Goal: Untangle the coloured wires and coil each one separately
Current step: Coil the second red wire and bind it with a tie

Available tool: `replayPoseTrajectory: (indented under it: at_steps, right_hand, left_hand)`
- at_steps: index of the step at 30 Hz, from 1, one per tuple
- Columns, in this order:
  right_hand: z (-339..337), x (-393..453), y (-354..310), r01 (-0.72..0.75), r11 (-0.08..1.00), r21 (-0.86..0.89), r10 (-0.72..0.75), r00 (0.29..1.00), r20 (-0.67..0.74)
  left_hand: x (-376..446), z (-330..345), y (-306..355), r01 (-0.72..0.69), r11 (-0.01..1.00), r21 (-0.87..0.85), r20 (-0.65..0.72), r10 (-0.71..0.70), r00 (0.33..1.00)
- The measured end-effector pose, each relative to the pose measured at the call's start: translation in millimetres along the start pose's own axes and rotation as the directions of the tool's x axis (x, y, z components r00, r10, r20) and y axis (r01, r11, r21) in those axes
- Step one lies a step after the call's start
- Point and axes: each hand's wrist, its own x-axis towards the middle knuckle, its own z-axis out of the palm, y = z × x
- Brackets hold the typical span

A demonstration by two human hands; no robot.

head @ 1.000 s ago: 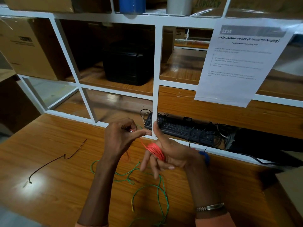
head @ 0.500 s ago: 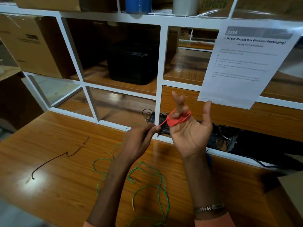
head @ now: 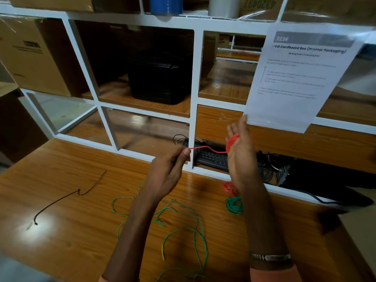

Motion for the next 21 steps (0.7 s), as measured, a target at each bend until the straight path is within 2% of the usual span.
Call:
replayPoseTrajectory:
  at_steps: [2, 4, 7, 10, 12, 14, 17, 19, 21]
  right_hand:
    - [3, -3, 6, -0.175, 0.922, -0.346, 0.197, 0.98, 0.029]
    - [10, -6, 17, -0.233, 0.814, -0.532, 0.34, 0.934, 0.111]
    - [15, -11, 27, -0.18, 0.75, -0.636, 0.432, 0.862, 0.265]
    - [17, -17, 29, -0.161, 0.743, -0.65, 0.534, 0.728, 0.43]
    - [16, -18, 29, -0.162, 0.768, -0.62, 0.565, 0.626, 0.537]
    - [12, -16, 32, -0.203, 0.819, -0.536, 0.56, 0.485, 0.672]
    - [6, -9, 38, -0.316, 0.895, -0.314, 0.403, 0.271, 0.874]
    - [8, -8, 42, -0.376, 0.915, -0.144, 0.248, 0.243, 0.938]
    - [12, -9, 44, -0.476, 0.873, 0.104, 0.038, 0.28, 0.959]
  left_hand:
    - [1, -2, 2, -0.03, 0.999, 0.017, -0.014, 0.03, 0.999]
    - [2, -4, 5, -0.055, 0.998, 0.028, -0.038, 0.056, 0.998]
    - [4, -11, 7, -0.08, 0.995, 0.057, -0.137, 0.087, 0.987]
    - [6, -19, 1, -0.058, 0.998, 0.003, -0.211, 0.058, 0.976]
    - [5, -25, -2, -0.036, 0.996, -0.077, -0.24, 0.017, 0.971]
    - [3, -28, -4, -0.038, 0.993, -0.113, -0.247, 0.009, 0.969]
    - [2, -22, -8, -0.022, 0.989, -0.146, -0.229, -0.012, 0.973]
    - [4, -15, -9, -0.008, 0.988, -0.157, -0.196, -0.023, 0.98]
    - [5, -8, -12, 0.013, 0.99, -0.14, -0.117, -0.029, 0.993]
